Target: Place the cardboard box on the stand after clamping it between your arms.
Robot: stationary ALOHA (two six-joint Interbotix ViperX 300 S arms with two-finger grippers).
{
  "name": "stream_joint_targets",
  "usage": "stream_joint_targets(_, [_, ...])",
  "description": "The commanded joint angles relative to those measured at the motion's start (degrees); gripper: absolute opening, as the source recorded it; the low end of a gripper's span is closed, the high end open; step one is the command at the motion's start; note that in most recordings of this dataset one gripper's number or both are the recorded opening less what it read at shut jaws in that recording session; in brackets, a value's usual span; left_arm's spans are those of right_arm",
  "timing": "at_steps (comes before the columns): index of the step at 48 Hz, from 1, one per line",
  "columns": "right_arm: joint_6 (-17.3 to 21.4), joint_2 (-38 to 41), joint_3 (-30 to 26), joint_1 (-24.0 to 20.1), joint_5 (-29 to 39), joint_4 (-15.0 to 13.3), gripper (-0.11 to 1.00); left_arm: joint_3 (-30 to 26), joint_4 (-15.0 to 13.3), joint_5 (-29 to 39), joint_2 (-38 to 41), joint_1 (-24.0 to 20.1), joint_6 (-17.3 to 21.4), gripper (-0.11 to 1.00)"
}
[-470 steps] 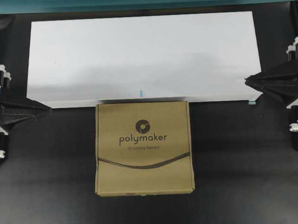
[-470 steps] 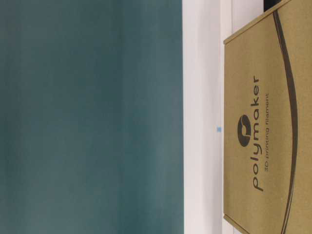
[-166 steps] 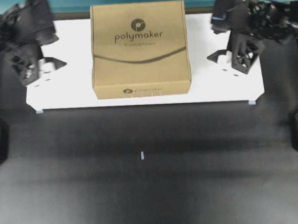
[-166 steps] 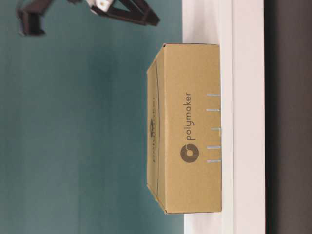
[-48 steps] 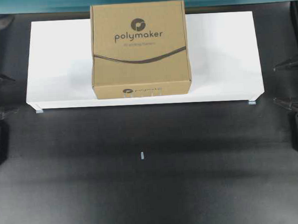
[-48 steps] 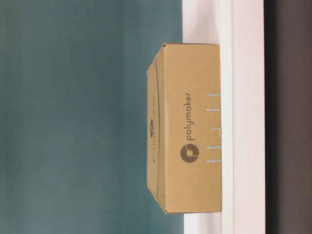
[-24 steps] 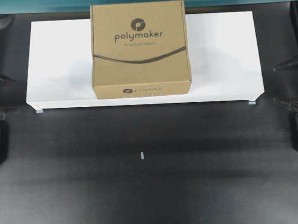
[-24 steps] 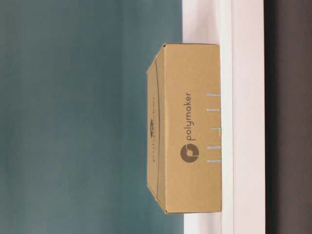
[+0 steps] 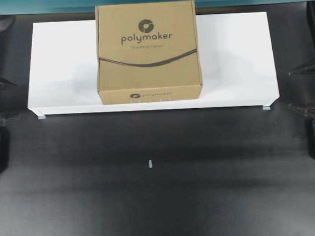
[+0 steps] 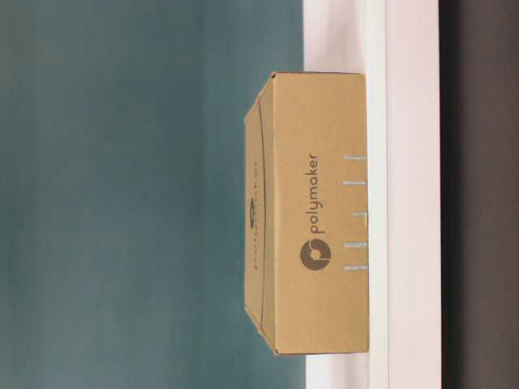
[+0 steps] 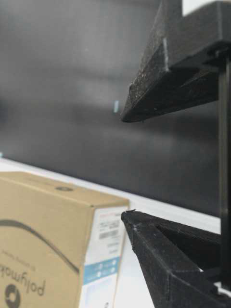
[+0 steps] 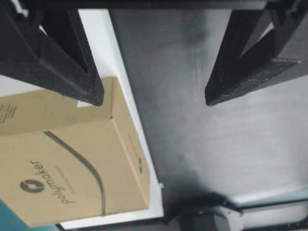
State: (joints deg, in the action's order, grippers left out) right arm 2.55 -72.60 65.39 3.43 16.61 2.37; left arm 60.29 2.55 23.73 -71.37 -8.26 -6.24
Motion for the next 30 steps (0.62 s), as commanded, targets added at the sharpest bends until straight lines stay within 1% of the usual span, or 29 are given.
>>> stream_joint_targets(1, [0.53, 0.26, -0.09, -1.05, -0.53, 0.0, 0.82, -0.44, 0.0, -0.97, 0.7, 0.09, -0.09, 0.72])
stream_joint_targets(8, [0.44, 0.26, -0.09, -1.05, -0.97, 0.0, 0.82, -0.44, 0.0, -3.87, 0.7, 0.44, -0.09, 0.71])
stream_joint_targets(15, [-0.18, 0.09, 0.0, -1.05, -5.27, -0.09, 0.82, 0.09, 0.0, -9.67, 0.88, 1.05, 0.0, 0.71])
stream_joint_targets(21, [-0.18, 0.09, 0.53, -1.05, -8.0, -0.09, 0.82, 1.23, 0.0, -13.36, 1.23, 1.41, -0.09, 0.71])
stream_joint_targets(30, [0.44, -0.18, 1.32, -1.67, -8.53, -0.18, 0.82, 2.2, 0.0, -13.89, 2.2, 2.9, -0.09, 0.71])
